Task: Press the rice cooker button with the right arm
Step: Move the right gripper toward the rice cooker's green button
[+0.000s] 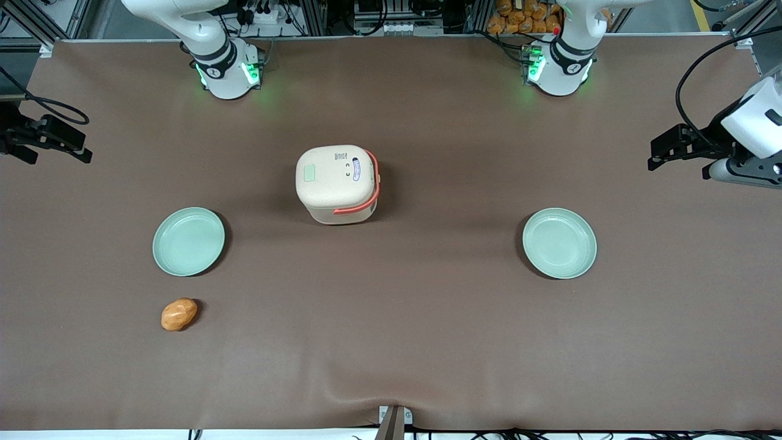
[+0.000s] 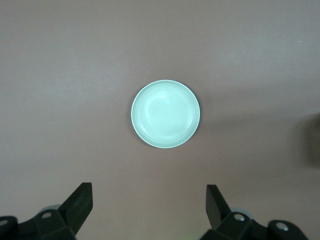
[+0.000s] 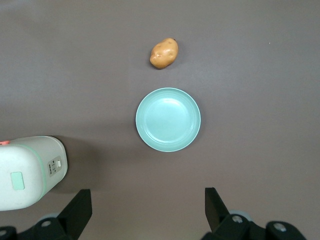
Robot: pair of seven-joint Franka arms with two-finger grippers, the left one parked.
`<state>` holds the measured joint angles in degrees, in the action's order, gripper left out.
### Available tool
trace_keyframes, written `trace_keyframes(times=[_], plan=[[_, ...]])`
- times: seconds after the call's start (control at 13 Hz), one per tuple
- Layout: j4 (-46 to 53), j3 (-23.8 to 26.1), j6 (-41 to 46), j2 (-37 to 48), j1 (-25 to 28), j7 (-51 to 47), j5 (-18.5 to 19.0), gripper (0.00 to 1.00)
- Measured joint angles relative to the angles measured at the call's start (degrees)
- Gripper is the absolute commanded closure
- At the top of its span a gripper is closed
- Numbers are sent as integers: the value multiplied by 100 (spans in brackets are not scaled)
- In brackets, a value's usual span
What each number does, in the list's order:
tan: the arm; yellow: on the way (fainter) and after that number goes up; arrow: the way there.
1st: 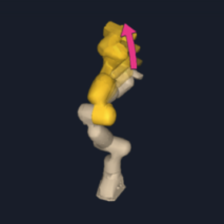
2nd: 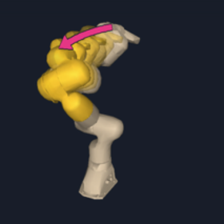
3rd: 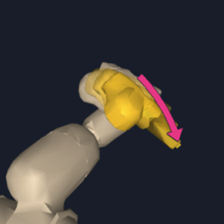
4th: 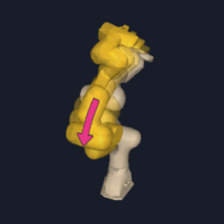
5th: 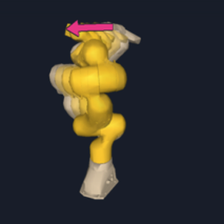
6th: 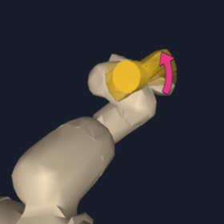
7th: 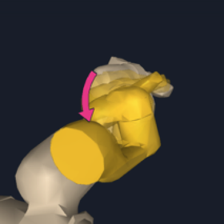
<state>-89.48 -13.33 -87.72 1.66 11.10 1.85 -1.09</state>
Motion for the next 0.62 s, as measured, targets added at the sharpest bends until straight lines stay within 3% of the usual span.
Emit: trace_keyframes(times=[0.62], plan=[[-13,196,7,0,47,8,-30,0]])
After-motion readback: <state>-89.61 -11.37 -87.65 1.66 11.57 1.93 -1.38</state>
